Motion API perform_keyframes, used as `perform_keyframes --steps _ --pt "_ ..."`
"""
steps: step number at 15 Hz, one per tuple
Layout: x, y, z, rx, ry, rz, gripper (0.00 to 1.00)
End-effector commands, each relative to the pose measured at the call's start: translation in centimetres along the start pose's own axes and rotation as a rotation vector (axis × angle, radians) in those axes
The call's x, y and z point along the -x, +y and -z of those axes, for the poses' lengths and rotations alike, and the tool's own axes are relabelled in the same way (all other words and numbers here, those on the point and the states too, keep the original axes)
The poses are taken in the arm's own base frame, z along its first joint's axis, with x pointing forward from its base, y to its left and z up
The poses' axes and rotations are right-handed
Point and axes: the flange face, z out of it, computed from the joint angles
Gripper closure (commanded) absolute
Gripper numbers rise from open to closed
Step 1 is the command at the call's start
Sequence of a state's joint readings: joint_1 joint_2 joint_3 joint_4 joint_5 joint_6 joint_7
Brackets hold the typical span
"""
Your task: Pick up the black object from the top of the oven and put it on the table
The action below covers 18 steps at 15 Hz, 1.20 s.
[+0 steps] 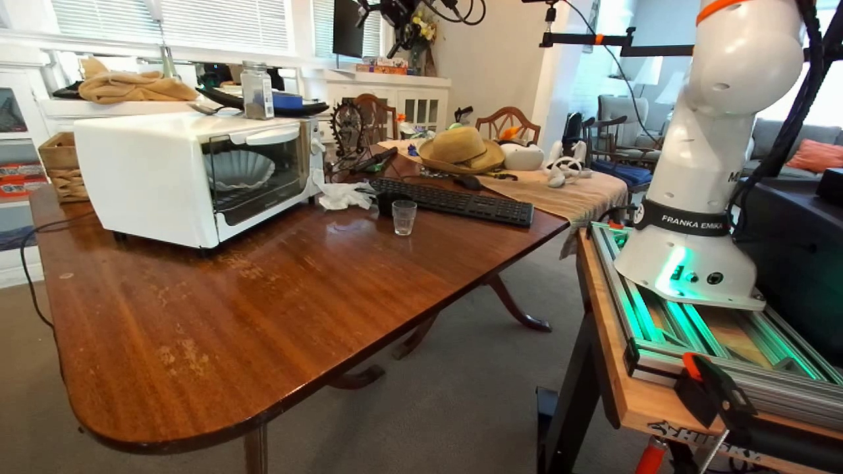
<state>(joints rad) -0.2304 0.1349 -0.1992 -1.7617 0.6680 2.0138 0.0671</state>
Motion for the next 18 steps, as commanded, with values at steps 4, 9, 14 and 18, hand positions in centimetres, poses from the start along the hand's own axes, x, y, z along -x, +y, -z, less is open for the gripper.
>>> perform_keyframes --steps 4,9,14,18 --pt "-0.3 1.1 0.9 0.027 -0.001 -0.05 0.0" --pt "-2.2 4.4 -3.7 -0.043 -0.07 -0.054 0.0" --pt "-3.7 7.7 -11.1 -0.08 -0.156 0.067 0.0" --pt "-2.3 6.0 -13.9 -0.053 -0.165 0.197 0.0"
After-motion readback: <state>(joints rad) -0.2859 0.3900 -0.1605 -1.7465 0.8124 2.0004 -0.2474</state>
